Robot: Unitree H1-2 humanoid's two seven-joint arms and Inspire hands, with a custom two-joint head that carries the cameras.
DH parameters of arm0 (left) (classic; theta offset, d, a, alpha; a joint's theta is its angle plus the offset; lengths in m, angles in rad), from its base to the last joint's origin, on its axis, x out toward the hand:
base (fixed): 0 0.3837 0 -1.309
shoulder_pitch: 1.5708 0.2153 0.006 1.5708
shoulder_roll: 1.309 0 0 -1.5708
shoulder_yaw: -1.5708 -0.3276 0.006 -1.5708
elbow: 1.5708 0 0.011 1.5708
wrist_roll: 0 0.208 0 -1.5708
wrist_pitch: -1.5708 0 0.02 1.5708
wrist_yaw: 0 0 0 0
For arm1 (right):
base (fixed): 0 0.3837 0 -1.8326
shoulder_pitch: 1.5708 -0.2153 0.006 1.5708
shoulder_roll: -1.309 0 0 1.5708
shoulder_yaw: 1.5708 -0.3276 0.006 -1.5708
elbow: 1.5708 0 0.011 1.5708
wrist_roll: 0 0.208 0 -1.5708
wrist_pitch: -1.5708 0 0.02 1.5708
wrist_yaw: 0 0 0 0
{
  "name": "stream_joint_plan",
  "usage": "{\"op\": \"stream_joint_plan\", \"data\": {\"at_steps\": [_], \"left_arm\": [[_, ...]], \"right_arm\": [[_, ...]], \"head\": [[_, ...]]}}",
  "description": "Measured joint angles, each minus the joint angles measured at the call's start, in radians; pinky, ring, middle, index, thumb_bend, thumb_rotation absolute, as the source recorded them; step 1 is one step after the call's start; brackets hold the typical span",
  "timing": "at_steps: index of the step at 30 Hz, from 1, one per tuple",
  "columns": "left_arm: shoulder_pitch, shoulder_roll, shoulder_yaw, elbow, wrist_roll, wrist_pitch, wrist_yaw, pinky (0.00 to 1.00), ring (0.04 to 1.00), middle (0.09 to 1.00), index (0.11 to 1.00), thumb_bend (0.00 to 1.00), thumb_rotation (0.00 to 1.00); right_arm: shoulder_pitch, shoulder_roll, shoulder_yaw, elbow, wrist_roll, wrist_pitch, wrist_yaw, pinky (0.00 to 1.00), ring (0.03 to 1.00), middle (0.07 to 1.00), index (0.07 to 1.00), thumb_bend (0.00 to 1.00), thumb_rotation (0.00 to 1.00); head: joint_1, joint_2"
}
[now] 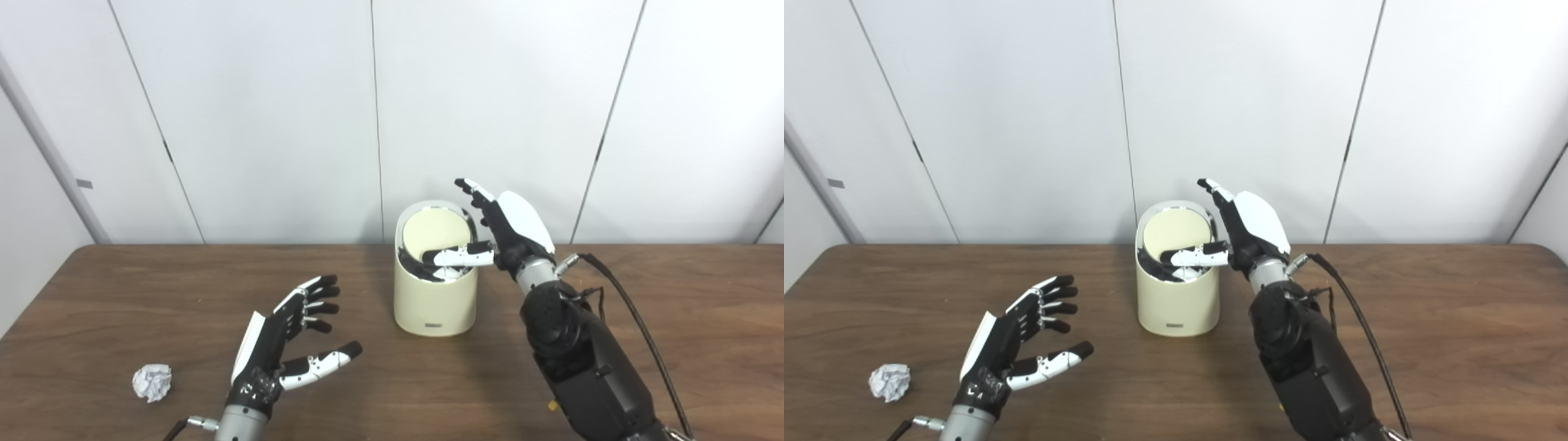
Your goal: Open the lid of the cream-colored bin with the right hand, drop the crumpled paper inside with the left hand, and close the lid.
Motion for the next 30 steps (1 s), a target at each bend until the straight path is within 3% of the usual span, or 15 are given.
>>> {"op": "stream_joint_plan", "data": {"at_steps": [5,8,15,22,24,27,30], "left_arm": [[0.000,0.000,0.000,0.000,-0.003,0.000,0.000,0.63,0.732,0.808,0.836,0.73,0.13],[0.001,0.000,0.001,-0.001,-0.004,0.000,0.000,0.63,0.736,0.809,0.837,0.73,0.14],[0.003,0.000,0.001,-0.003,-0.004,0.001,-0.001,0.63,0.737,0.811,0.839,0.73,0.15],[0.003,0.001,0.002,-0.005,-0.004,0.001,-0.001,0.62,0.737,0.809,0.837,0.73,0.15],[0.003,0.002,0.002,-0.008,-0.004,0.001,-0.001,0.62,0.735,0.807,0.835,0.73,0.16],[0.003,0.002,0.002,-0.011,-0.004,0.001,-0.002,0.62,0.732,0.805,0.832,0.73,0.15],[0.003,0.002,0.003,-0.011,-0.004,0.002,-0.002,0.62,0.731,0.804,0.831,0.73,0.15]], "right_arm": [[-0.045,0.002,0.009,-0.001,-0.015,0.029,0.017,0.68,0.850,0.919,0.888,0.77,0.07],[-0.058,0.010,0.006,-0.001,-0.032,0.032,0.028,0.65,0.827,0.910,0.875,0.76,0.01],[-0.057,0.011,0.004,0.001,-0.040,0.034,0.033,0.65,0.815,0.909,0.869,0.73,0.00],[-0.053,0.020,-0.013,0.009,-0.045,0.033,0.036,0.66,0.815,0.917,0.878,0.65,0.09],[-0.051,0.036,-0.035,0.017,-0.049,0.032,0.039,0.67,0.821,0.923,0.879,0.61,0.10],[-0.042,0.088,-0.120,0.031,-0.052,0.032,0.062,0.65,0.836,0.929,0.880,0.58,0.09],[-0.034,0.139,-0.205,0.040,-0.062,0.031,0.097,0.66,0.863,0.925,0.874,0.57,0.01]], "head": [[0.002,0.003],[0.002,0.003],[0.002,0.003],[0.002,0.005],[0.000,0.005],[0.002,0.005],[0.000,0.005]]}}
